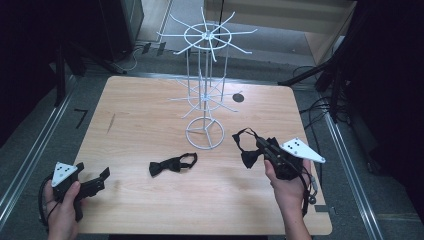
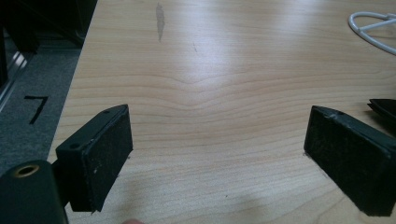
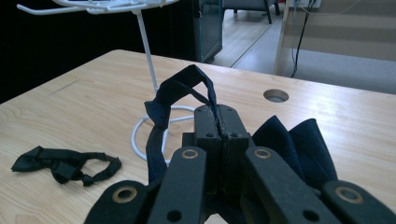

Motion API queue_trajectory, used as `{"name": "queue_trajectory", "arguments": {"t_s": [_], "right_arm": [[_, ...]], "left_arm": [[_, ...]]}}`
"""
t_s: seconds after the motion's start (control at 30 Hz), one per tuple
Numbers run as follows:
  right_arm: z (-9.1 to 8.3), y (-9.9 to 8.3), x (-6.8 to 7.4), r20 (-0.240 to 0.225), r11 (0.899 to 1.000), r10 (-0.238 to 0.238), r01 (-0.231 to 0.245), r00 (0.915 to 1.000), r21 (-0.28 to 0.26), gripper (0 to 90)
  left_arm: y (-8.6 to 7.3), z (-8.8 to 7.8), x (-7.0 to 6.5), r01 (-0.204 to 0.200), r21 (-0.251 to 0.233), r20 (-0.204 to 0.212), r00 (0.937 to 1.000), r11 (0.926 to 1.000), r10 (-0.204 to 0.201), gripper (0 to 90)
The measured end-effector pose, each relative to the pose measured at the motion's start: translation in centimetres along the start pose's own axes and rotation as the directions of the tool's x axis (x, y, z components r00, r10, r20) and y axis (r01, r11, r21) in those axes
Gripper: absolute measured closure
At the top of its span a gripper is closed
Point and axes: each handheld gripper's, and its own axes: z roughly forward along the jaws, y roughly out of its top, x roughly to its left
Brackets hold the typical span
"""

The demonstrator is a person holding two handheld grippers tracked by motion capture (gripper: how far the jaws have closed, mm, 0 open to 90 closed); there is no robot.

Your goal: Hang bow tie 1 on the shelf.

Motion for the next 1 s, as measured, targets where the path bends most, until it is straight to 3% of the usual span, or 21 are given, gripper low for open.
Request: {"name": "queue_trajectory", "arguments": {"t_s": [1.0], "right_arm": [[0.6, 3.2, 1.3, -0.017, 0.998, -0.033, 0.032, 0.9993, -0.049, 89.5]], "left_arm": [[0.0, 0.0, 0.0, -0.006, 0.002, 0.003, 1.0000, 1.0000, 0.006, 8.3]]}}
